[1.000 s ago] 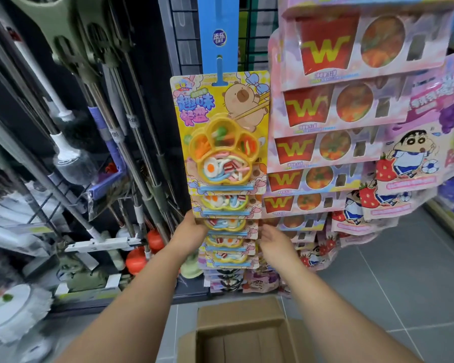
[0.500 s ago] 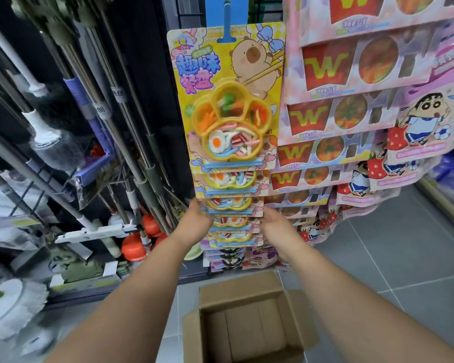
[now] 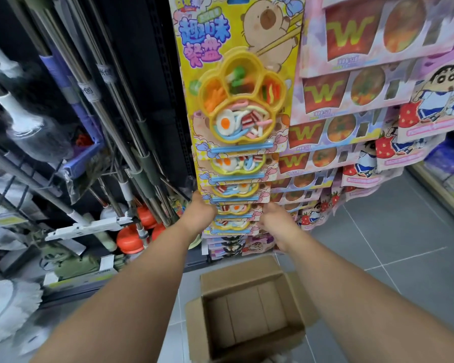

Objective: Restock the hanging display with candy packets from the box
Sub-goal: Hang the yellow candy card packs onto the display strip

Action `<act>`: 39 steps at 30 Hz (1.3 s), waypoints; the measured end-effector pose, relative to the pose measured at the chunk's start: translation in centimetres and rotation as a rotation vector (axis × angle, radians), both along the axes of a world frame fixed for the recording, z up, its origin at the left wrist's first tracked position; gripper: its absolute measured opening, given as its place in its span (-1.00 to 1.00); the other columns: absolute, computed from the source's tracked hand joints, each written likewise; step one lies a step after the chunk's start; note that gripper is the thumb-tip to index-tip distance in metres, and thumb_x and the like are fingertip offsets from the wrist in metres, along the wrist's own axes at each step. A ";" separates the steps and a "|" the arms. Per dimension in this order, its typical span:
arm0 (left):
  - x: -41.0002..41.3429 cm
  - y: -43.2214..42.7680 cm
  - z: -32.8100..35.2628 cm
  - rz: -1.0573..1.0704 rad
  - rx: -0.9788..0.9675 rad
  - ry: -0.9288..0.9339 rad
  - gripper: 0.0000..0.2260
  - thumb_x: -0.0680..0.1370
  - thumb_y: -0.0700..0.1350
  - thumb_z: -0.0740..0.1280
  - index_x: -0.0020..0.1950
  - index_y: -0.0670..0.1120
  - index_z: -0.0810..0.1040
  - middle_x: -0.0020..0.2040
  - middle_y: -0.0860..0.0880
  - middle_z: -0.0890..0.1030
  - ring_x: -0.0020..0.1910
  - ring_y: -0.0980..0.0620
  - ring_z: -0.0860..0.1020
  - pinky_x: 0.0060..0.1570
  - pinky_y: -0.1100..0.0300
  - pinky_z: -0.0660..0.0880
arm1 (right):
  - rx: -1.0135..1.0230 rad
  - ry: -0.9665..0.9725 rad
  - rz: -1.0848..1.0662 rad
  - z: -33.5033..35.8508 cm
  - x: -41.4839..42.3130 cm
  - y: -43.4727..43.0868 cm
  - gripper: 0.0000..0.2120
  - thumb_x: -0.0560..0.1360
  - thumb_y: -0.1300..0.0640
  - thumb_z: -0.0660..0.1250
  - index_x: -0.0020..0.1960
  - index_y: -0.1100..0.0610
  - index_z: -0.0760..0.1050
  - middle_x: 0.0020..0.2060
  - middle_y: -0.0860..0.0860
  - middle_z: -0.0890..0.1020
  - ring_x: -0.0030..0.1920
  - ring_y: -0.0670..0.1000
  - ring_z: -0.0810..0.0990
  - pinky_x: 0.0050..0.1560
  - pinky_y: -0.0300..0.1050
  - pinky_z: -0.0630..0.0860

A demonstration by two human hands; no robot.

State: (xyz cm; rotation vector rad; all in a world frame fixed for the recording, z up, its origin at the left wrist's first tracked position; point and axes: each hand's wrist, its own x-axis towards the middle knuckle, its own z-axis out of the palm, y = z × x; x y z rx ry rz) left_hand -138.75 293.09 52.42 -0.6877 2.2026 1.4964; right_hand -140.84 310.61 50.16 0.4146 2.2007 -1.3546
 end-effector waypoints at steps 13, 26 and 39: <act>0.3 -0.2 0.0 -0.009 -0.151 -0.059 -0.84 0.55 -0.23 0.19 0.08 -0.26 0.43 -0.26 -0.10 0.39 -0.37 -0.01 0.34 -0.37 0.19 0.27 | 0.115 0.043 0.060 0.8 0.9 -0.5 -0.69 0.48 0.27 0.14 0.22 0.21 0.36 0.04 0.12 0.56 -0.06 0.12 0.54 -0.22 -0.12 0.42; 0.9 8.4 7.2 0.028 -0.288 0.054 -0.71 0.58 -0.11 0.12 -0.33 -0.16 0.31 -0.39 -0.08 0.36 -0.45 -0.03 0.29 -0.38 0.18 0.26 | 0.072 0.343 0.150 7.0 0.5 7.0 -0.82 0.51 0.12 0.21 -0.19 0.01 0.56 -0.29 -0.03 0.62 -0.24 -0.02 0.59 -0.04 -0.04 0.57; 0.2 17.0 21.8 0.313 -0.351 0.599 -0.75 0.55 -0.11 0.18 -0.31 -0.16 0.35 -0.30 -0.13 0.42 -0.28 -0.07 0.37 -0.27 0.13 0.25 | -0.140 0.749 0.240 20.8 -3.1 14.0 -0.89 0.53 0.10 0.25 -0.09 0.06 0.54 -0.28 -0.06 0.60 -0.26 -0.05 0.59 -0.25 -0.17 0.47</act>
